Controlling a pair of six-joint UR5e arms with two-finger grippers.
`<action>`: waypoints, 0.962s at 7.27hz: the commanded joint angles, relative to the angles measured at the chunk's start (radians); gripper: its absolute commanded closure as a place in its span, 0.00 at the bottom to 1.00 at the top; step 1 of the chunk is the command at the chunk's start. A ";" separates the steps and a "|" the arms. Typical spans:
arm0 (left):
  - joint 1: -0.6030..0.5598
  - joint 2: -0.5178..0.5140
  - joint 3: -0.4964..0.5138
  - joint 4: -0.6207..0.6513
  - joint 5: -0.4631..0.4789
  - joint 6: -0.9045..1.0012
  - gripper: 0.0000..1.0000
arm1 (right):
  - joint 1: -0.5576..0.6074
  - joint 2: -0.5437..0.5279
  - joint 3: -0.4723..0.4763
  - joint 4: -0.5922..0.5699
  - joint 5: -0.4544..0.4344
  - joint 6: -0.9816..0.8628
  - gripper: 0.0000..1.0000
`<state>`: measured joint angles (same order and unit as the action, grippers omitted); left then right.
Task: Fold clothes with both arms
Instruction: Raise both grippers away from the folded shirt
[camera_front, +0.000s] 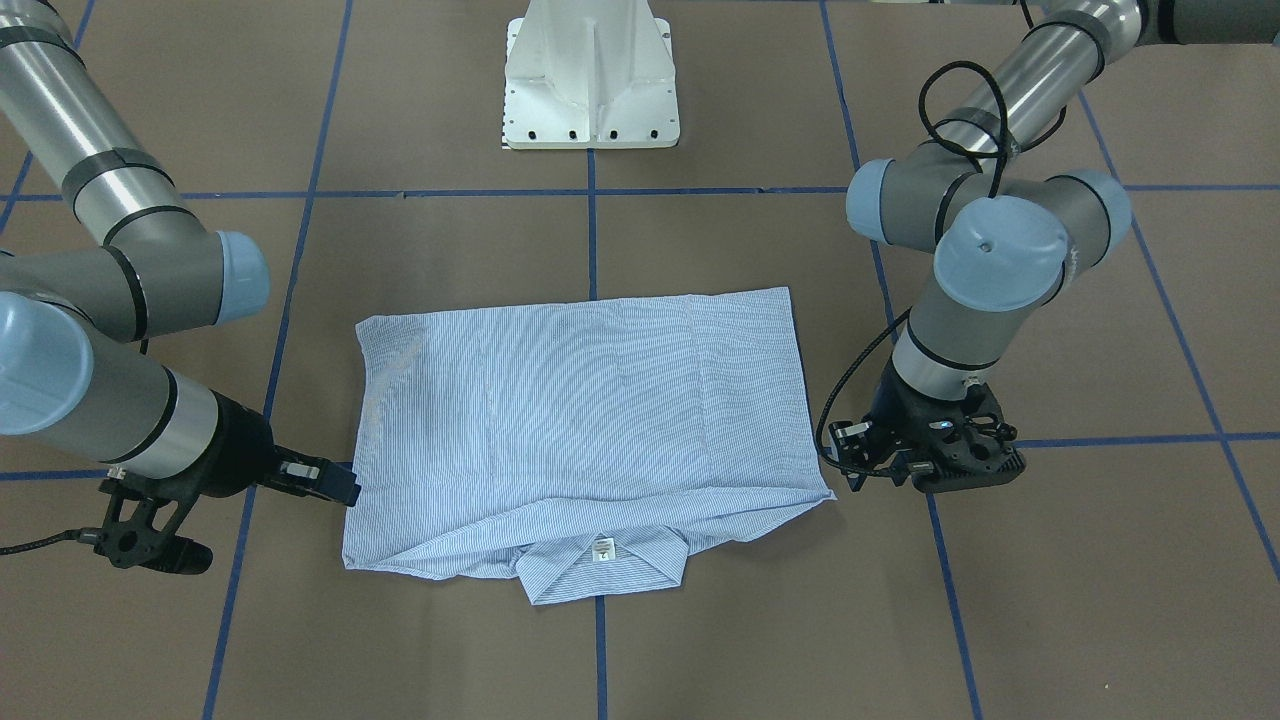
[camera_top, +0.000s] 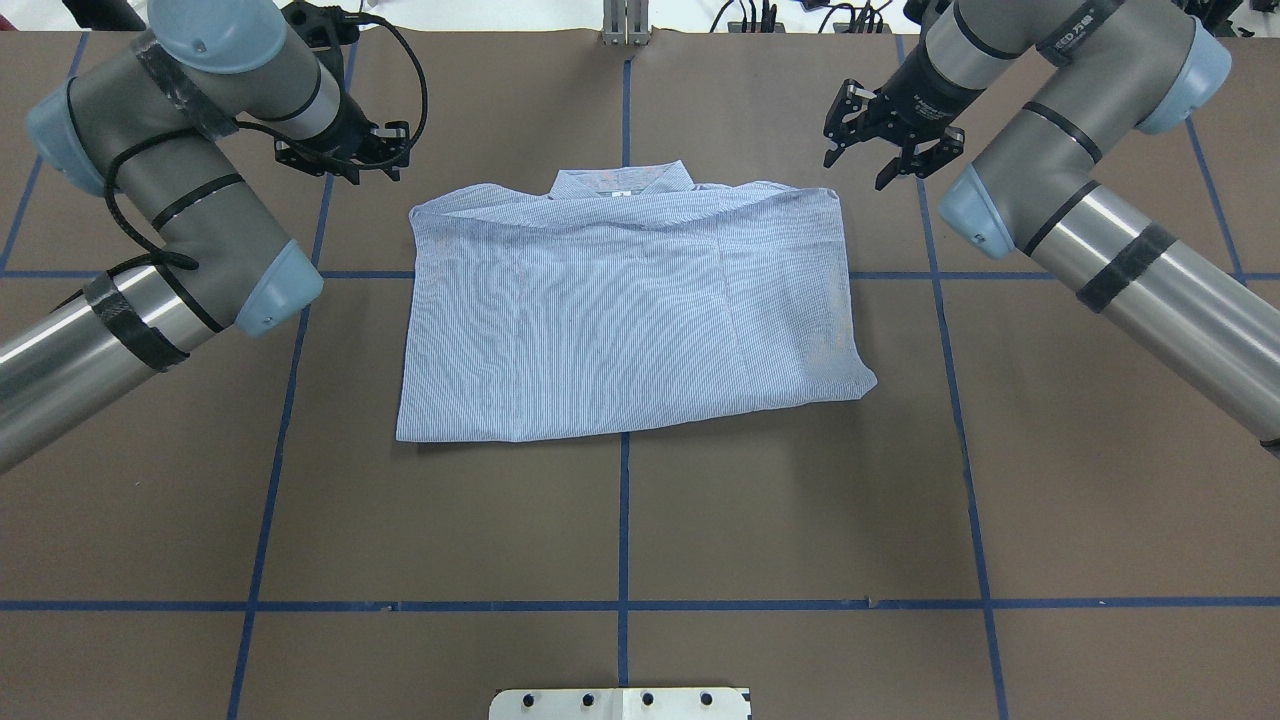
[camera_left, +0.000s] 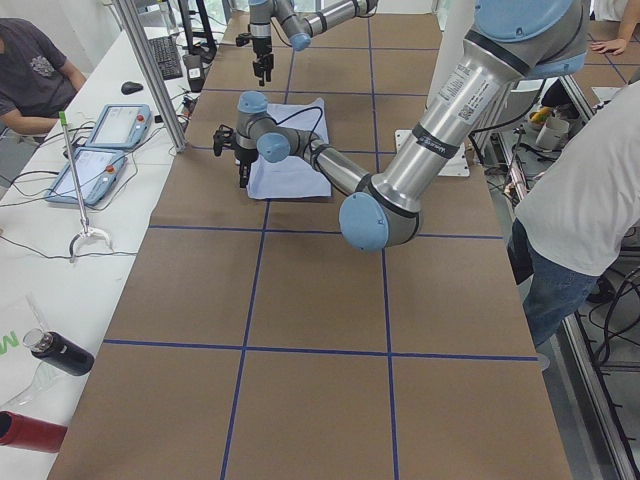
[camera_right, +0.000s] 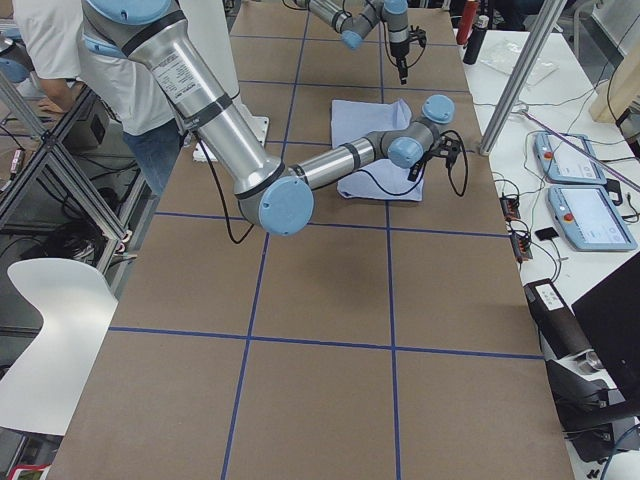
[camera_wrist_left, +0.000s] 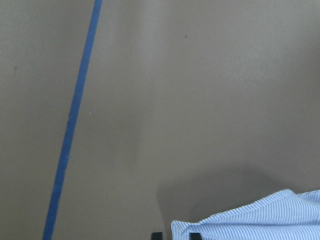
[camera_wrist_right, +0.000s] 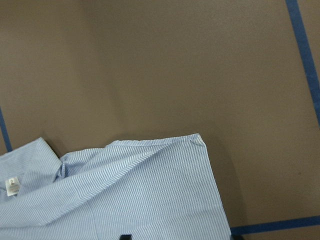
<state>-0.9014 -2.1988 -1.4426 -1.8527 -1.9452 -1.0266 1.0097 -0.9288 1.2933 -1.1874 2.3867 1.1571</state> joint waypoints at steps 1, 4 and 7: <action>-0.007 0.042 -0.073 0.007 0.000 0.023 0.00 | -0.009 -0.094 0.114 0.000 0.026 -0.034 0.00; -0.007 0.044 -0.159 0.085 0.000 0.013 0.00 | -0.167 -0.307 0.382 -0.001 -0.050 0.105 0.00; -0.005 0.041 -0.202 0.142 0.000 0.013 0.00 | -0.299 -0.337 0.393 -0.009 -0.130 0.113 0.00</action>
<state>-0.9067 -2.1569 -1.6342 -1.7235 -1.9452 -1.0137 0.7592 -1.2592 1.6864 -1.1926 2.2858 1.2672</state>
